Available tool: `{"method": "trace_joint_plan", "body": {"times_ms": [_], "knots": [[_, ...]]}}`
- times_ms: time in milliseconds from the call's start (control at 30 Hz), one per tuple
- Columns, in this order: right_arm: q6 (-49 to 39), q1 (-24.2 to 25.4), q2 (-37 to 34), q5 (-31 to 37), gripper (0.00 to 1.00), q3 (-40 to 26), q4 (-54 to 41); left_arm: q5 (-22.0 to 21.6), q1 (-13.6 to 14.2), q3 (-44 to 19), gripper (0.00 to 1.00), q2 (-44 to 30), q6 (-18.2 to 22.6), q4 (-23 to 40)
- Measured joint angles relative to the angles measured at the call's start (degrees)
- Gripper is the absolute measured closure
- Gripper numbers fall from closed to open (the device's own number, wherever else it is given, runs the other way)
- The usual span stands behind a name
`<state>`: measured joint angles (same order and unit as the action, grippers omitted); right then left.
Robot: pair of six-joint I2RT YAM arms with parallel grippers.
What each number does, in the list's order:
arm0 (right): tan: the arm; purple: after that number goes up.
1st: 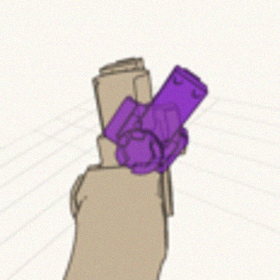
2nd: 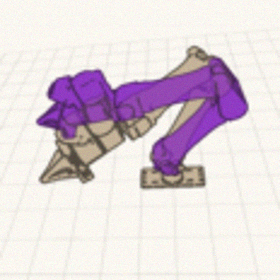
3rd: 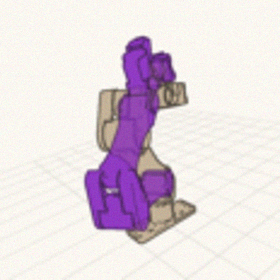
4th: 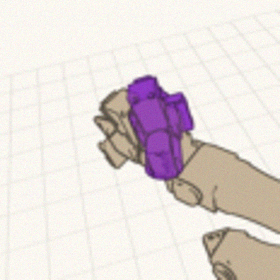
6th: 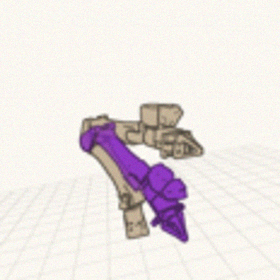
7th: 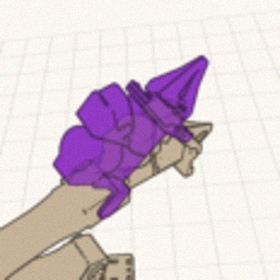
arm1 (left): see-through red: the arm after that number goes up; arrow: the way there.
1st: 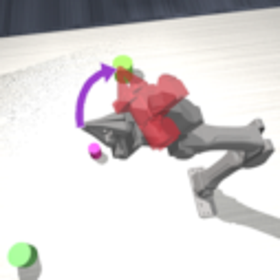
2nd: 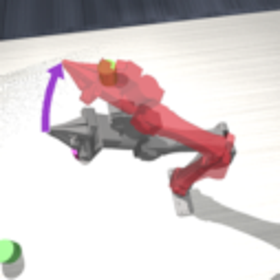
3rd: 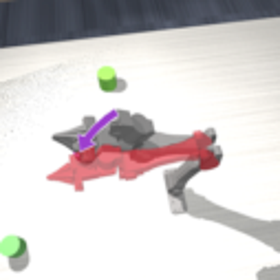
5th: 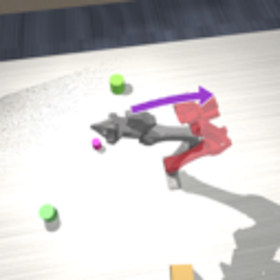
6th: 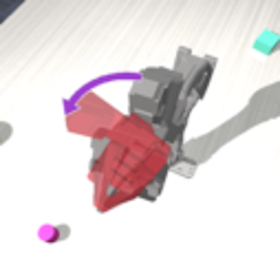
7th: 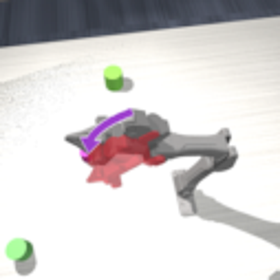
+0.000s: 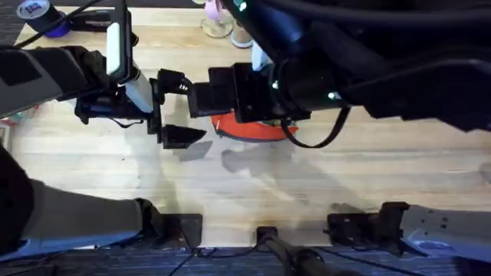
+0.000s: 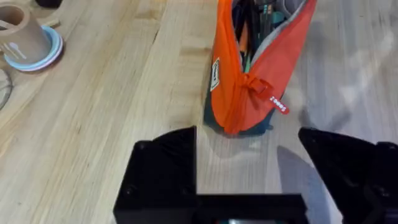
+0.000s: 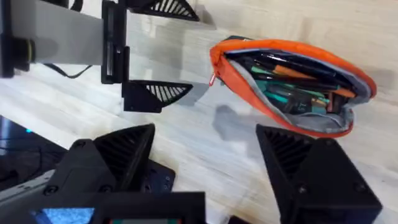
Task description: Unzip the bag, pick up the pens from the table one at a time and place them inside, then zip the bag closed.
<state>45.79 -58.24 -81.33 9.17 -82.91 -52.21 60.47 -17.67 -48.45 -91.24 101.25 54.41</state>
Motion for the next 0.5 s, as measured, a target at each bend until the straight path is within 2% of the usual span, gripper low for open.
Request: {"method": "trace_joint_plan", "body": {"times_ms": [333, 500], "knots": [[0.98, 0.02, -0.39, -0.01, 0.005, 0.0, 0.14, 0.0, 0.0, 0.0, 0.008, 0.0, 0.0, 0.0], [1.64, 0.0, -3.17, 0.0, 0.005, 0.0, 0.76, 0.0, 0.0, 0.0, 0.008, 0.0, 0.0, 0.0]]}}
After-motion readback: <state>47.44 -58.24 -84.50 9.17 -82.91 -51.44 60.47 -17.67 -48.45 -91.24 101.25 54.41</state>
